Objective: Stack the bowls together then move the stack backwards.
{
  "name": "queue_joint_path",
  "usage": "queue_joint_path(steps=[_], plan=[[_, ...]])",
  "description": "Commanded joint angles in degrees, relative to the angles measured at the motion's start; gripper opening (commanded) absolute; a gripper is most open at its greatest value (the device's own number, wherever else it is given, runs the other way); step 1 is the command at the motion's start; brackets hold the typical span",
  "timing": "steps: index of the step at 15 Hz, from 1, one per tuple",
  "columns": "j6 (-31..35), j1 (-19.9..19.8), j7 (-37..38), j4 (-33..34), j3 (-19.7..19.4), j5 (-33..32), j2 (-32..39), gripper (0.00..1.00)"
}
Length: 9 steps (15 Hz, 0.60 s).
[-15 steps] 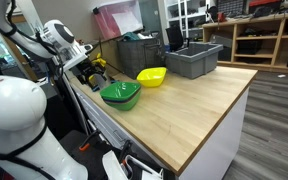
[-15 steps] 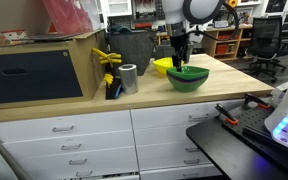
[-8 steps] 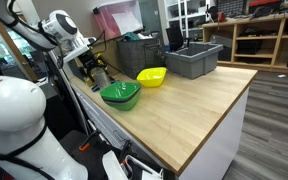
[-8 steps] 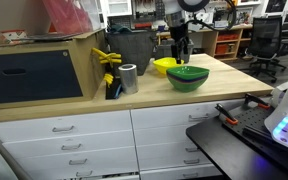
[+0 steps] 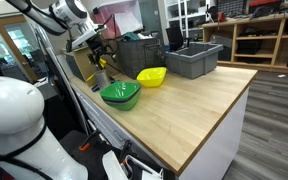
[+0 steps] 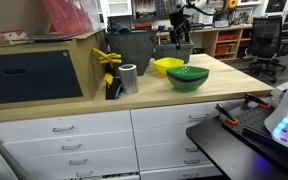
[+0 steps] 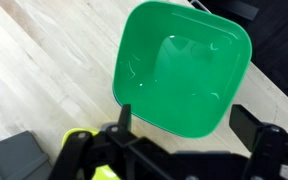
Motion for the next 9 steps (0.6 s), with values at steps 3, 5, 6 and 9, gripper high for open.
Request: queue_joint_path(steps=[3,5,6,9], plan=[[-7.0,-0.7,-0.6,10.8,-0.5,0.4,6.1,1.00],[-8.7,-0.6,-0.7,13.9,-0.5,0.5,7.5,1.00],[-9.5,-0.5,-0.7,15.3,-0.5,0.5,8.2,1.00],[-11.2,-0.2,-0.7,19.0,-0.5,0.9,9.8,1.00]])
